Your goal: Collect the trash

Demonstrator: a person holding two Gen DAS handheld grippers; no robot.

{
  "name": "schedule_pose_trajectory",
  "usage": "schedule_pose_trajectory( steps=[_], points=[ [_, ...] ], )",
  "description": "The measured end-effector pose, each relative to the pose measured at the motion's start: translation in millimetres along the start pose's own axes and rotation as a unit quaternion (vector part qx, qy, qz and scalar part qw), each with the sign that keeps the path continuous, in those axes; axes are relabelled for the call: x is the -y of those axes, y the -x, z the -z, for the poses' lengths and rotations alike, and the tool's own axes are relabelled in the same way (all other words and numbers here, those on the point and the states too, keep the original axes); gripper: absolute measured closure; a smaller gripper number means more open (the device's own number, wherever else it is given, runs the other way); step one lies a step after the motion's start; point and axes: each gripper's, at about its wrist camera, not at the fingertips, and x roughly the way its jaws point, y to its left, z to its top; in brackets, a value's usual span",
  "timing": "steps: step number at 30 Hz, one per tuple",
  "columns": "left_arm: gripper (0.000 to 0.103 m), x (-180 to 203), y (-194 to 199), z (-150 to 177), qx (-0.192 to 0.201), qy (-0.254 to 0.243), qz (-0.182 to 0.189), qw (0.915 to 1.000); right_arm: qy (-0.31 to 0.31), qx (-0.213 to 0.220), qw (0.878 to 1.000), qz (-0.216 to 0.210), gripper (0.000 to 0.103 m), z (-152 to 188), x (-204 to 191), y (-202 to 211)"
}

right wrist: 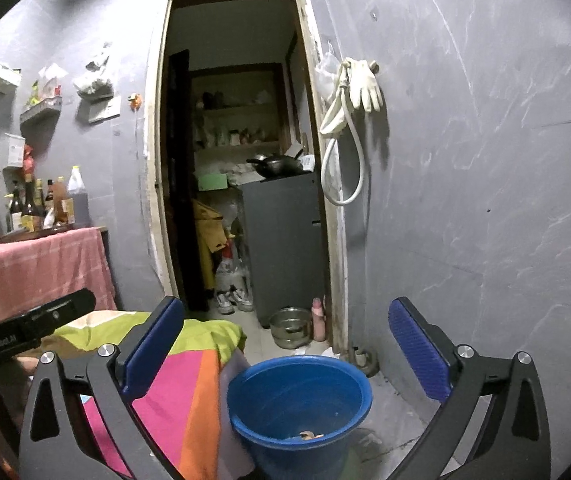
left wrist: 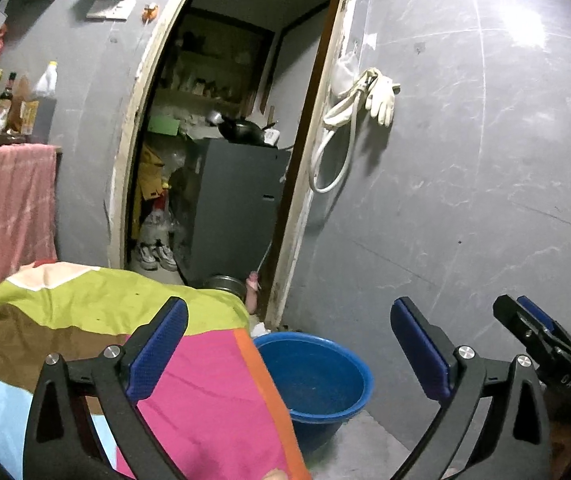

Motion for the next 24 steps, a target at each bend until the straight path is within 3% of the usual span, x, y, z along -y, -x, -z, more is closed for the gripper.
schedule_pose_trajectory(
  steps=[9,24],
  points=[
    [0.002,10,35,21,0.010,-0.019,-0.019,0.9996,0.002,0.019,1.000,0.013,0.000,9,-10,43],
    [0.002,13,73,84,0.026,-0.048,-0.075,0.9957,0.014,-0.001,1.000,0.024,0.000,55,-16,80]
  ],
)
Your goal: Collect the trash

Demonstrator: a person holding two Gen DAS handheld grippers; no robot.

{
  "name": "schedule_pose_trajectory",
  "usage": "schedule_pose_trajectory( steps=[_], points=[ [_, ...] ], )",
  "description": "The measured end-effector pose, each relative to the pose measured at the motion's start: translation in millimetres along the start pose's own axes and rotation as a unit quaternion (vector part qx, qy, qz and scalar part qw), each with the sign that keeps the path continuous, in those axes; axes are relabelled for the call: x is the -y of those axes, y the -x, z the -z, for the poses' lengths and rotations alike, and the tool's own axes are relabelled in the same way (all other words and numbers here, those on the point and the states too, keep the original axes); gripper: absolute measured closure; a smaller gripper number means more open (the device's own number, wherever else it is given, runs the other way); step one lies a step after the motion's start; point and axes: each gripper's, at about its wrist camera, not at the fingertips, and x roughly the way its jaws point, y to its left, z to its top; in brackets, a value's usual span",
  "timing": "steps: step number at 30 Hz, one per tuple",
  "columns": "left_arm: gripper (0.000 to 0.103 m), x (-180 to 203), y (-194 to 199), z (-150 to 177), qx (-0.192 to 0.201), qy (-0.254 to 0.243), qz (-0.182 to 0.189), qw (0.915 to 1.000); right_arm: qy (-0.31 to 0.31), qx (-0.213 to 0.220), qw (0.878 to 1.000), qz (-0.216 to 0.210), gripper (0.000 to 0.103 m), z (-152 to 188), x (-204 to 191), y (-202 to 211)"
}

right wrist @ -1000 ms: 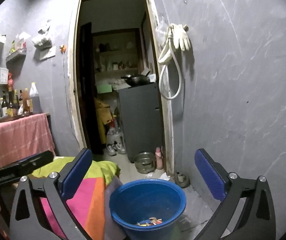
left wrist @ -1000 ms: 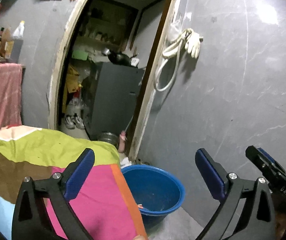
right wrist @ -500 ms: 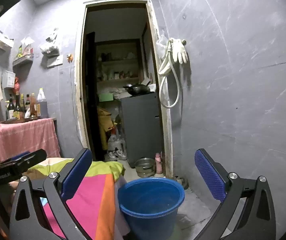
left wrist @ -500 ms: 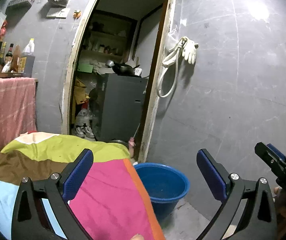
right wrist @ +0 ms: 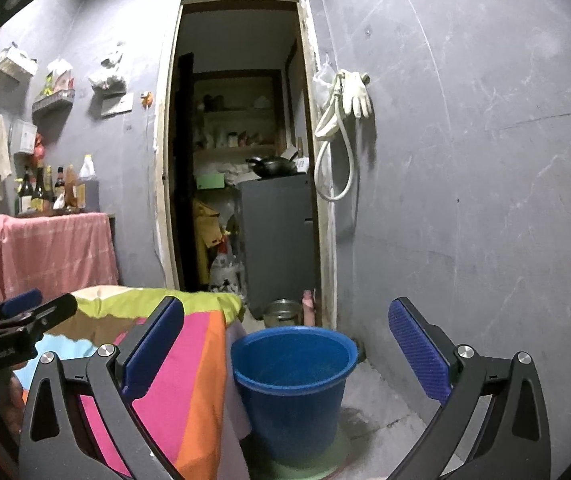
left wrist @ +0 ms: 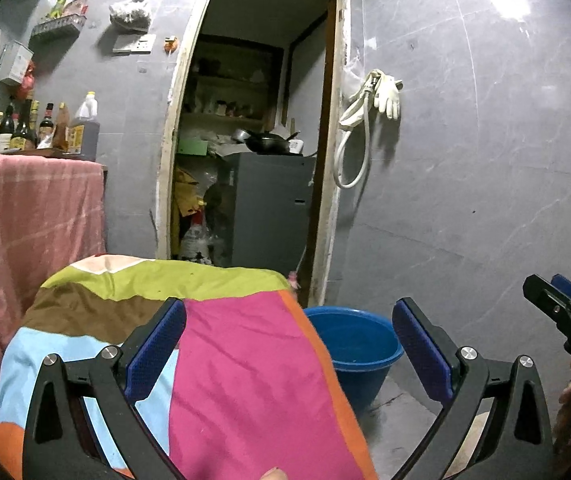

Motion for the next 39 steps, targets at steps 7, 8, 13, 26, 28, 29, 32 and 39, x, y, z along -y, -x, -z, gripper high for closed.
schedule_pose_trajectory(
  steps=[7,8,13,26,28,29,32,39],
  points=[
    [0.002,-4,-2,22,-0.006,0.001,-0.027,0.9996,0.004,-0.010,1.000,0.023,0.000,24,2,-2],
    [0.002,-4,-1,25,-0.006,-0.002,-0.031,0.9995,0.005,-0.010,1.000,0.025,0.000,27,2,-2],
    [0.002,-6,-3,37,-0.013,-0.002,-0.038,0.9992,0.011,-0.015,0.999,0.030,0.000,37,2,-6],
    [0.002,-13,-2,42,-0.015,0.005,-0.041,0.9990,0.016,-0.017,0.999,0.027,0.000,36,0,-9],
    [0.002,-13,-2,43,-0.016,0.007,-0.041,0.9990,0.017,-0.017,0.999,0.027,0.000,36,0,-8],
    [0.002,-13,-2,43,-0.016,0.008,-0.041,0.9990,0.016,-0.017,0.999,0.027,0.000,36,0,-8],
    [0.002,-14,-2,44,-0.017,0.012,-0.040,0.9990,0.016,-0.017,0.999,0.027,0.000,36,-1,-9],
    [0.002,-16,-2,44,-0.020,0.013,-0.039,0.9989,0.017,-0.018,0.999,0.026,0.000,35,0,-10]
  ],
)
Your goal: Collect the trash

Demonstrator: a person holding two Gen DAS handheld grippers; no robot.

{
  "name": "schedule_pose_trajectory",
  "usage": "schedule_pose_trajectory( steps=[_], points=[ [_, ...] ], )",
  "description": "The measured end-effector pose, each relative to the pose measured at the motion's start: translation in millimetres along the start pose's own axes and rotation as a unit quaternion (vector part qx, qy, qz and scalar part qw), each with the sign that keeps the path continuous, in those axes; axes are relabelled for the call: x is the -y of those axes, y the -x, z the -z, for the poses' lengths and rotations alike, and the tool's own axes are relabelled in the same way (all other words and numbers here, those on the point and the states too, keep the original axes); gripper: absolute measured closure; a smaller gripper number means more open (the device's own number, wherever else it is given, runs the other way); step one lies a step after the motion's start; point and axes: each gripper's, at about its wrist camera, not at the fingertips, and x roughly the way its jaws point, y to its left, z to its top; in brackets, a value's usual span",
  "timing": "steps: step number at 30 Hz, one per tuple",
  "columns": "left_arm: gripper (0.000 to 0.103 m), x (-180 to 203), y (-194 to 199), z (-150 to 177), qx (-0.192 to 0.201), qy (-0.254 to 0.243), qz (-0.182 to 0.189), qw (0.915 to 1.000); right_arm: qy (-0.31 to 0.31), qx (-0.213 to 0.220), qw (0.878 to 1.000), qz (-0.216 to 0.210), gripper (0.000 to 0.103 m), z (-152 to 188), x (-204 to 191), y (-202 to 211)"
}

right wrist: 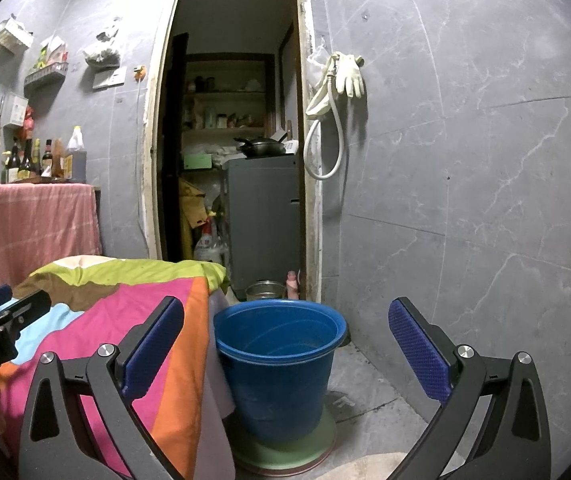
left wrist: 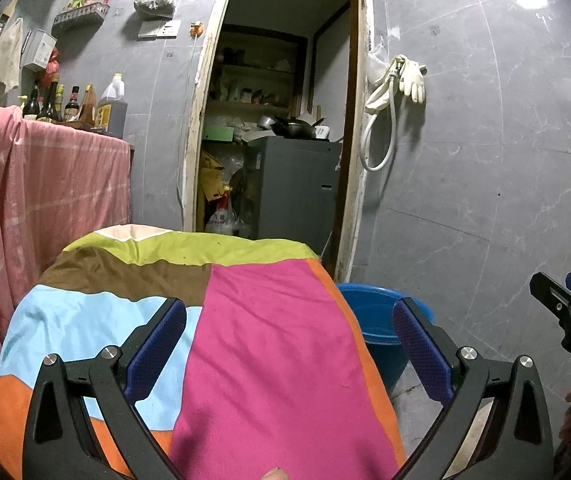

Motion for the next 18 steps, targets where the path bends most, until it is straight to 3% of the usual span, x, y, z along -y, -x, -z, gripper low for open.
schedule_pose_trajectory(
  steps=[18],
  points=[
    [0.002,0.6,0.3,0.9,-0.001,0.001,0.000,1.0000,0.002,0.000,1.000,-0.001,0.000,-0.4,0.7,-1.5]
  ],
)
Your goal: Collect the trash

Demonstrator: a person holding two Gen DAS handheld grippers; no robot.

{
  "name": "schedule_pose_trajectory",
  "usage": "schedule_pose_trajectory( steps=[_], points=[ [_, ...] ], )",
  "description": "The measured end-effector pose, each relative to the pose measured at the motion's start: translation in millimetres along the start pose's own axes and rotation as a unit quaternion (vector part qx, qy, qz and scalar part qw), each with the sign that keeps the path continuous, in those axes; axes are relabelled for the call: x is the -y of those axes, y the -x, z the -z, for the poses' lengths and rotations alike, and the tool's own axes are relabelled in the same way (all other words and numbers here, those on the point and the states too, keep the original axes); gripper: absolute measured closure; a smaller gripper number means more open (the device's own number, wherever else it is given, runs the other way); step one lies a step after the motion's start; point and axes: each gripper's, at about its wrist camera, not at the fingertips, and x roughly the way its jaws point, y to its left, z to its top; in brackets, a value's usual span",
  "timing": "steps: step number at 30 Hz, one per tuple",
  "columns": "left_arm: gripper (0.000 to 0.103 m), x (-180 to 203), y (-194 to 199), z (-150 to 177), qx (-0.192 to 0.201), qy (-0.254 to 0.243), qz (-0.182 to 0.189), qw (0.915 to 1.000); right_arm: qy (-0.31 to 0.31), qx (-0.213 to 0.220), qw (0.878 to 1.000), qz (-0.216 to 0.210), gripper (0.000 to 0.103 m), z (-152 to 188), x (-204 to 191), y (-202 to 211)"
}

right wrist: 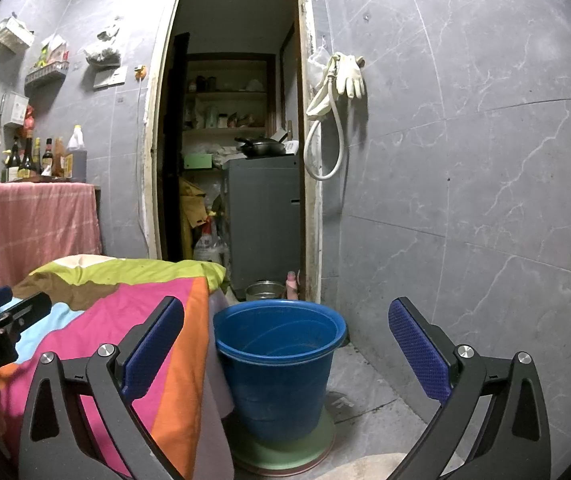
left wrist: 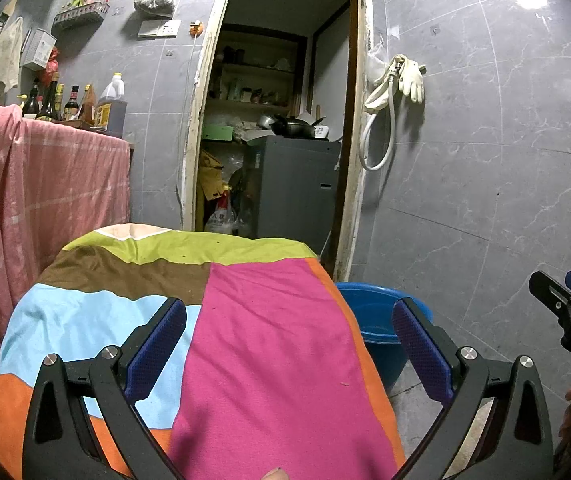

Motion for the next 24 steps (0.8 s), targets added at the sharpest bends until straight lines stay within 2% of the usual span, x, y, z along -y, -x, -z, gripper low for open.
schedule_pose_trajectory(
  steps=[24],
  points=[
    [0.002,-0.5,0.1,-0.2,0.000,0.001,0.000,1.0000,0.001,-0.002,1.000,0.001,0.000,0.2,3.9,-1.1]
  ],
)
